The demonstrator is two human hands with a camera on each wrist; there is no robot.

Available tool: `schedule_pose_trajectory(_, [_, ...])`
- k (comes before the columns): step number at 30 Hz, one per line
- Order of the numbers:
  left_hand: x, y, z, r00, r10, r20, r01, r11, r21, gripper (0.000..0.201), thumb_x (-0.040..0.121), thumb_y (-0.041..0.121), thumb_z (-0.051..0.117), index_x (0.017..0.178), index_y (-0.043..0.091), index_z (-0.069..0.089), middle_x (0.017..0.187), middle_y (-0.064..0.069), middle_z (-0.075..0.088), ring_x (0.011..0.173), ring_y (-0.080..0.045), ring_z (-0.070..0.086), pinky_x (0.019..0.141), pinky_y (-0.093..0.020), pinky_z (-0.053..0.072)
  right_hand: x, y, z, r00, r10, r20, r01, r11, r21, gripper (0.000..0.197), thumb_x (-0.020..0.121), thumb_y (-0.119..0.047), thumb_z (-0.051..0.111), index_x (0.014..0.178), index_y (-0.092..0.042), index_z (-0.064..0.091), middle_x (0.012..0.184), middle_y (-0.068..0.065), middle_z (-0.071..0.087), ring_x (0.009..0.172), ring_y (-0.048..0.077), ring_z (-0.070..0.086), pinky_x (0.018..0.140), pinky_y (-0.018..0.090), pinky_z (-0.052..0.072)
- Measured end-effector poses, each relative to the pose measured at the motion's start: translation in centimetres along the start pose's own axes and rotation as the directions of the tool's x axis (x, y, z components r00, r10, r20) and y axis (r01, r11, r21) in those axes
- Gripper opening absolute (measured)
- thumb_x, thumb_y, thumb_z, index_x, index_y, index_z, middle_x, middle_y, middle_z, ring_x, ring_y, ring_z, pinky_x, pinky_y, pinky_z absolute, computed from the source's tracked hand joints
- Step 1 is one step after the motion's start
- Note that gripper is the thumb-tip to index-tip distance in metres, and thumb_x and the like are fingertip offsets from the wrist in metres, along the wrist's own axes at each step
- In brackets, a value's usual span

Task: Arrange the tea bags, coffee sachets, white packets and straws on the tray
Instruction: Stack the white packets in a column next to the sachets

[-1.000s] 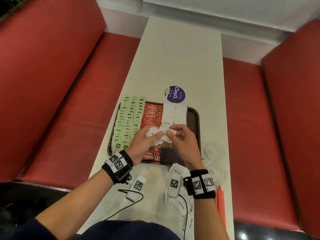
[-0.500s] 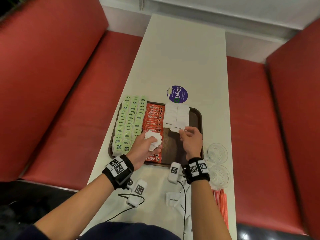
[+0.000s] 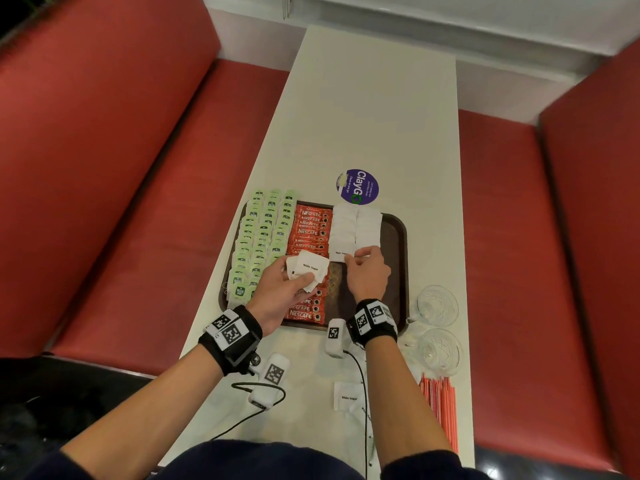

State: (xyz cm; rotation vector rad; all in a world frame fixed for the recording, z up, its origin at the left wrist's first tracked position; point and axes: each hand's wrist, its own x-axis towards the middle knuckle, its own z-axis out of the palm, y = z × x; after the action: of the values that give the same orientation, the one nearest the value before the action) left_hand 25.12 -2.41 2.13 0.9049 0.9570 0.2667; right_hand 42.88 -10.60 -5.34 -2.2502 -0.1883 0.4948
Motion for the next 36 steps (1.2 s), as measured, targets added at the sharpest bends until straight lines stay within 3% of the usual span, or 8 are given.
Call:
schedule_pose_trajectory(11, [-0.3,0.4,0.3,0.999,0.034,-0.011,-0.034,0.999,-0.021,0.041,0.094,-0.003,0.077,0.129,0.015,0.064,0.123,-0.011,0.078,0.117,-0.029,0.075,0.093,-0.041,0.065,-0.4,-0.5,0.0,0.993,-0.115,-0.018,0.111,0.982,-0.155,0.025,0.097,-0.035,0.079,0.106,-0.023,0.059,0.104,-0.001,0.063,0.098,0.021,0.065,0.084,0.042,0.058])
schedule_pose_trajectory(16, [-0.1,0.8,0.3,0.997,0.072,-0.018,-0.072,0.997,-0.031,0.045,0.092,0.000,0.080,0.131,0.016,0.064,0.122,-0.007,0.079,0.117,-0.027,0.075,0.102,-0.049,0.061,-3.4,-3.0,-2.7,0.981,-0.095,0.172,0.051,0.967,0.248,0.040,0.104,-0.059,0.064,0.108,-0.019,0.069,0.096,-0.002,0.076,0.089,0.014,0.073,0.068,0.020,0.055])
schedule_pose_trajectory(18, [-0.1,0.9,0.5,0.995,0.094,-0.031,-0.096,0.994,-0.051,0.046,0.090,0.000,0.082,0.131,0.015,0.065,0.121,-0.007,0.079,0.116,-0.027,0.075,0.096,-0.044,0.063,-5.0,-3.4,-3.6,0.936,-0.112,0.334,-0.012,0.938,0.348,0.049,0.101,-0.067,0.063,0.107,-0.019,0.073,0.095,0.003,0.080,0.087,0.016,0.076,0.071,0.025,0.057])
schedule_pose_trajectory(22, [-0.2,0.7,1.3,0.989,0.147,-0.017,-0.148,0.989,-0.028,0.045,0.089,0.004,0.085,0.128,0.016,0.067,0.119,-0.006,0.080,0.112,-0.024,0.077,0.087,-0.035,0.063,-6.9,-2.7,-4.4,0.886,-0.221,0.408,-0.006,0.874,0.486,0.026,0.102,-0.037,0.077,0.109,-0.012,0.074,0.101,0.011,0.080,0.092,0.025,0.076,0.076,0.035,0.062])
schedule_pose_trajectory(27, [-0.2,0.3,1.7,0.989,0.146,-0.002,-0.145,0.989,0.030,0.039,0.095,-0.001,0.077,0.127,0.020,0.068,0.120,-0.004,0.079,0.114,-0.023,0.075,0.081,-0.028,0.062,-5.7,-1.5,-5.7,0.913,-0.203,0.353,-0.085,0.753,0.653,0.028,0.102,-0.022,0.077,0.121,-0.003,0.068,0.113,0.018,0.080,0.107,0.041,0.077,0.093,0.056,0.064])
schedule_pose_trajectory(30, [-0.1,0.4,1.4,0.992,0.128,-0.010,-0.128,0.992,0.022,0.039,0.095,-0.002,0.077,0.127,0.019,0.069,0.122,-0.005,0.078,0.116,-0.026,0.074,0.088,-0.035,0.063,-2.6,-0.2,-6.2,0.977,-0.098,0.187,-0.003,0.880,0.475,0.024,0.103,-0.025,0.077,0.119,-0.011,0.067,0.103,0.007,0.082,0.095,0.025,0.080,0.094,0.049,0.065])
schedule_pose_trajectory(33, [-0.1,0.6,1.2,0.992,0.126,-0.012,-0.125,0.992,0.023,0.039,0.094,-0.001,0.077,0.127,0.019,0.069,0.120,-0.006,0.079,0.113,-0.027,0.076,0.087,-0.034,0.064,0.9,1.4,-6.3,0.999,-0.035,0.008,0.033,0.986,0.161,0.026,0.098,-0.034,0.080,0.115,-0.023,0.063,0.094,-0.001,0.078,0.098,0.027,0.075,0.093,0.046,0.061])
schedule_pose_trajectory(36, [-0.1,0.7,1.1,0.993,0.120,-0.013,-0.120,0.993,0.014,0.040,0.094,-0.001,0.078,0.128,0.019,0.070,0.121,-0.007,0.078,0.114,-0.027,0.076,0.092,-0.038,0.064,2.9,1.9,-5.9,0.996,-0.071,0.050,0.072,0.997,-0.004,0.026,0.099,-0.027,0.080,0.113,-0.018,0.060,0.094,0.002,0.072,0.111,0.032,0.065,0.089,0.032,0.044])
